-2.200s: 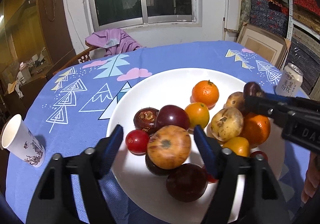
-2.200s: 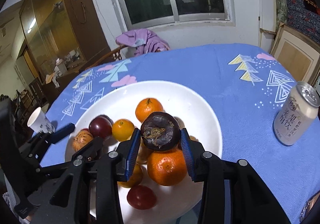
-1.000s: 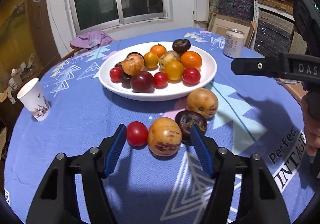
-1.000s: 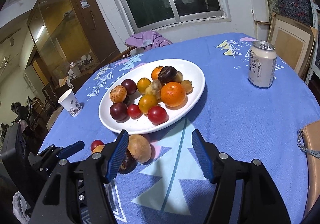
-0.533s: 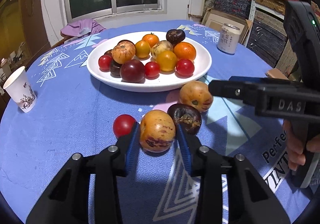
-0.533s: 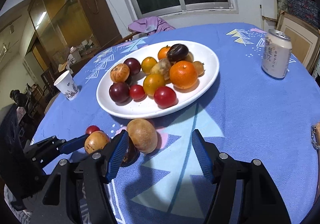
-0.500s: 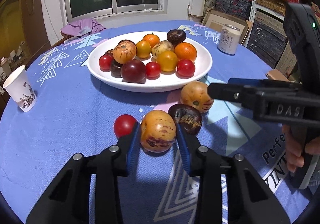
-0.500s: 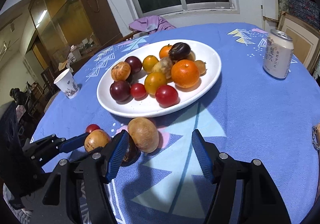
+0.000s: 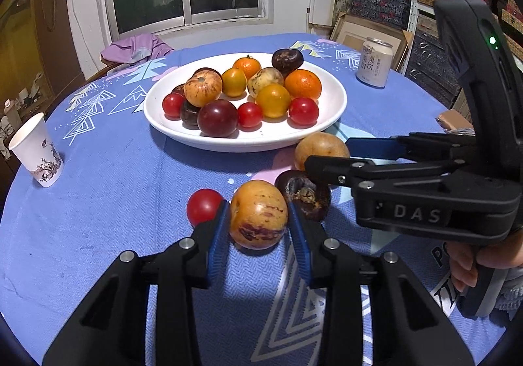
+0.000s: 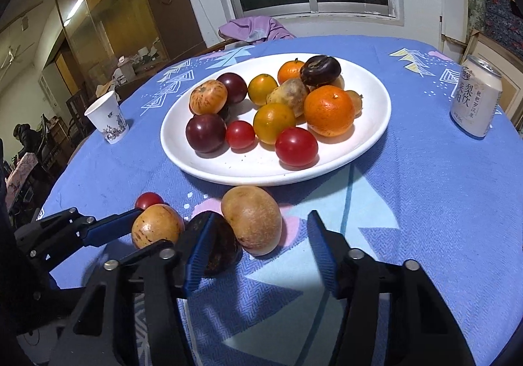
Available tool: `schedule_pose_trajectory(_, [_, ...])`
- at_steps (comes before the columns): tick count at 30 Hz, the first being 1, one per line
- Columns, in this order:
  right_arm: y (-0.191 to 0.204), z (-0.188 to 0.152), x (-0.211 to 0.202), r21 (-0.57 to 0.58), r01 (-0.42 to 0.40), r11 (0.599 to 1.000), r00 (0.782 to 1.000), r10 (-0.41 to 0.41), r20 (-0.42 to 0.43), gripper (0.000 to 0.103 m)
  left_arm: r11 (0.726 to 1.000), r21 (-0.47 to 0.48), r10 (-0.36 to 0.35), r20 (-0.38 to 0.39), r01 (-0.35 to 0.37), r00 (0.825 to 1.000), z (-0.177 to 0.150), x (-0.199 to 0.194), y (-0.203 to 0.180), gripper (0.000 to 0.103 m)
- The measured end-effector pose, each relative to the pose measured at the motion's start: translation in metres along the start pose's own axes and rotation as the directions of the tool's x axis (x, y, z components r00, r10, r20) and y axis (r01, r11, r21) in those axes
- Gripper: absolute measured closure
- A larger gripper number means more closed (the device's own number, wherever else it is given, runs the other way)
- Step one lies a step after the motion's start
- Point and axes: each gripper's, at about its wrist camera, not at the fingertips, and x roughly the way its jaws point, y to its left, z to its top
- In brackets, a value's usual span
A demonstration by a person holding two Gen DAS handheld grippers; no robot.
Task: Organize fruits
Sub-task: 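Grasp a striped tan fruit with the left tool while the right tool grasps a tan round fruit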
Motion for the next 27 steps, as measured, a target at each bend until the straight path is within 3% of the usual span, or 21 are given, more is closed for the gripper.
schedule_pose_trajectory(8, [0.0, 0.0, 0.0, 0.007, -0.039, 0.999, 0.999, 0.039, 0.004, 0.066, 1.0, 0.003, 0.003, 0.002, -0.003, 1.0, 0.0, -0.001, 0.0, 0.067])
schedule_pose_trajectory(19, [-0.002, -0.003, -0.01, 0.014, -0.039, 0.999, 0.999, 0.039, 0.019, 0.066, 1.0, 0.006, 0.013, 0.03, -0.013, 0.999, 0.001, -0.008, 0.0, 0.068])
schedule_pose_trajectory(24, [-0.01, 0.0, -0.04, 0.044, -0.06, 0.997, 0.994, 0.056, 0.098, 0.066, 0.999, -0.033, 0.0, 0.066, 0.002, 0.998, 0.006, -0.021, 0.011, 0.07])
schedule_pose_trajectory(27, [-0.018, 0.004, -0.06, 0.068, -0.07, 0.995, 0.985, 0.058, 0.159, 0.066, 0.998, -0.061, -0.007, 0.101, 0.013, 0.995, 0.012, -0.034, 0.019, 0.08])
